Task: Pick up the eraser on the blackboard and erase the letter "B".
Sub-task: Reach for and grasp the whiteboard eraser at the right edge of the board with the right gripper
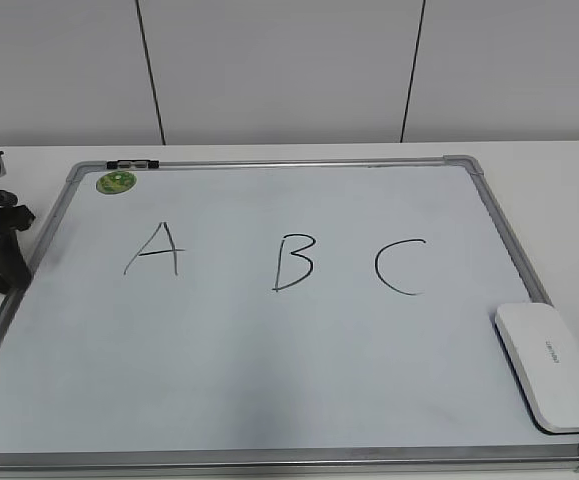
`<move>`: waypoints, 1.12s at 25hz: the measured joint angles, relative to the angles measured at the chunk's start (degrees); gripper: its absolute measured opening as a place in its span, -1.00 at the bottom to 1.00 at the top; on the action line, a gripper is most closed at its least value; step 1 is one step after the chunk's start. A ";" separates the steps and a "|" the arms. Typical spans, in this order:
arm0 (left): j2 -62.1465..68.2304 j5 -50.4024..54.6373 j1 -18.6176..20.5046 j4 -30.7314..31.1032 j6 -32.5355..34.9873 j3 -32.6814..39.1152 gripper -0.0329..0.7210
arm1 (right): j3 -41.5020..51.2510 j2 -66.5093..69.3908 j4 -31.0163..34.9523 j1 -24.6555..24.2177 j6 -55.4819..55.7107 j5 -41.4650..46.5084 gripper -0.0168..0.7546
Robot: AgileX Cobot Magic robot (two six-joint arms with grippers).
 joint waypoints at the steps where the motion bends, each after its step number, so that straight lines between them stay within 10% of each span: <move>1: 0.00 0.00 0.00 0.00 0.00 0.00 -0.52 | 0.00 0.00 0.00 0.00 0.00 0.00 0.56; 28: 0.49 0.41 0.20 -0.47 0.00 -0.33 -0.84 | -1.76 6.10 1.75 0.00 -0.33 -4.72 0.56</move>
